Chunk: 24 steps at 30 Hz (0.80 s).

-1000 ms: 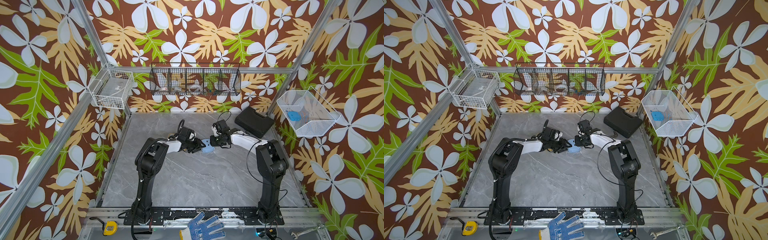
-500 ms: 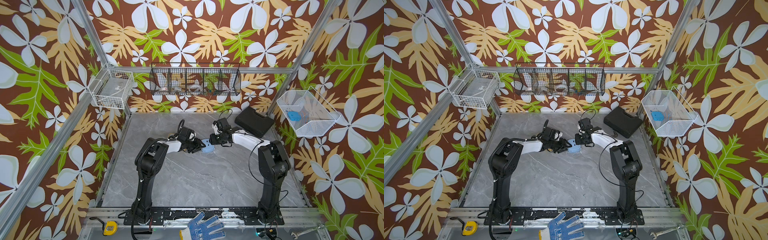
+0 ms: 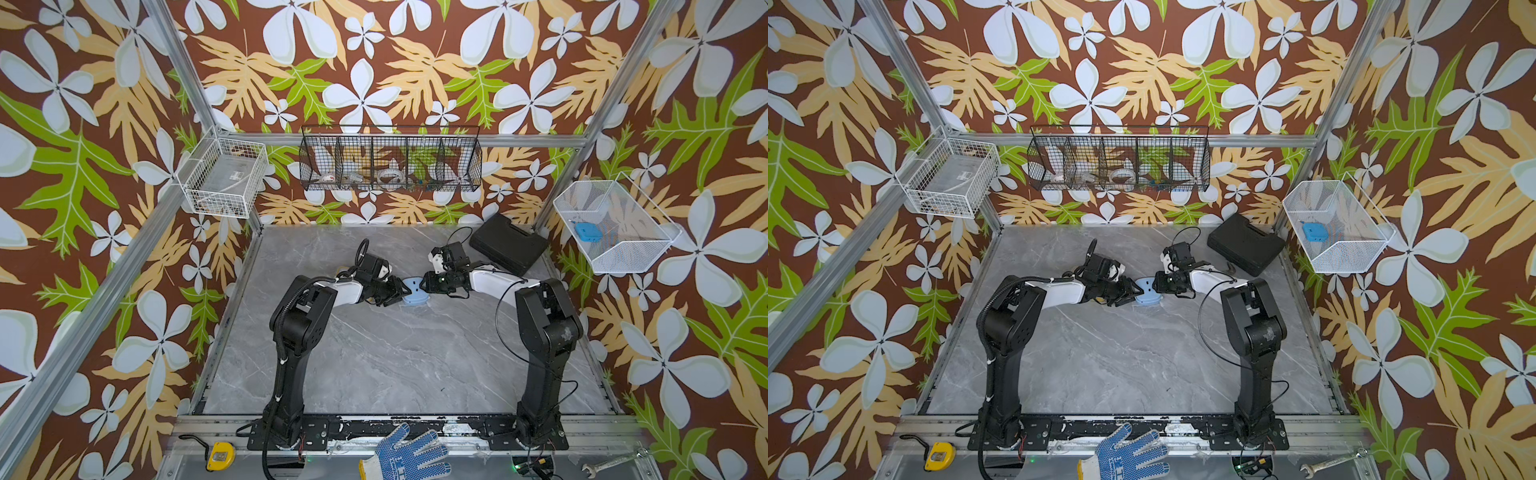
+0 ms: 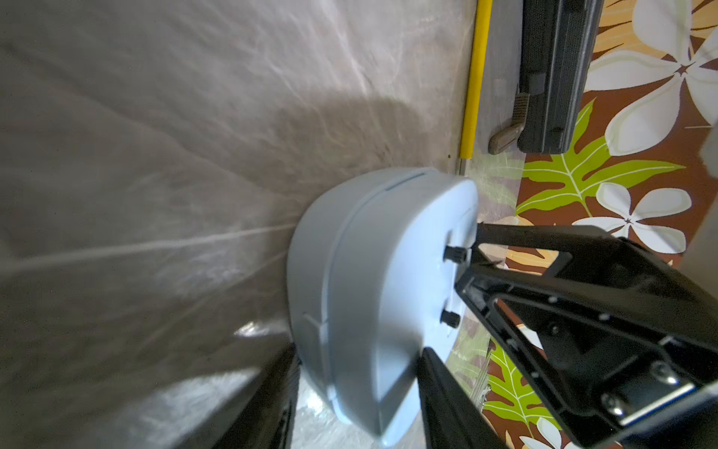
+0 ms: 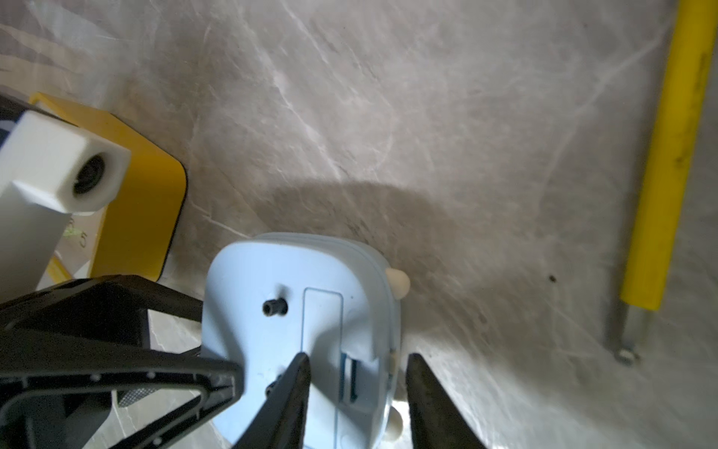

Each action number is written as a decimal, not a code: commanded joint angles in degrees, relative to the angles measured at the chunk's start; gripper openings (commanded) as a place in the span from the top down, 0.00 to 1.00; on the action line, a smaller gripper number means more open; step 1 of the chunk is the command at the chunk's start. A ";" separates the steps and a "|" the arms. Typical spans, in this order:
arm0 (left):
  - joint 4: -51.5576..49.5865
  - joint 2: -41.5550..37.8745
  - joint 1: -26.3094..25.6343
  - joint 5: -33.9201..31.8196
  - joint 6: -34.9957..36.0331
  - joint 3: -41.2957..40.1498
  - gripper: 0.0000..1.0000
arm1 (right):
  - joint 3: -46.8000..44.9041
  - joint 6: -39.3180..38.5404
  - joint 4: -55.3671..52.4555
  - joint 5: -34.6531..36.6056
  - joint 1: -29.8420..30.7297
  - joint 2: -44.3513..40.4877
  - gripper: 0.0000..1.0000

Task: Insert the battery into the alarm
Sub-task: Install the battery in the alarm.

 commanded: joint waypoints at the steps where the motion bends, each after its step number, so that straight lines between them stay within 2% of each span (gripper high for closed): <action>1: -0.61 -0.30 -0.03 -0.72 0.60 -0.15 0.50 | -2.31 0.61 -2.55 0.96 -0.44 0.43 0.65; 7: -0.91 -0.40 -0.02 -0.84 0.59 -0.06 0.50 | -5.44 1.37 0.44 -1.77 -1.56 -0.69 0.75; 16: -1.16 -0.39 -0.09 -1.06 0.62 0.02 0.50 | -8.78 -0.46 2.23 -5.22 -2.19 -1.23 0.84; 24: -1.43 -0.90 -0.10 -1.46 0.74 0.18 0.50 | -7.73 -1.15 2.22 -4.77 -2.28 -1.90 0.88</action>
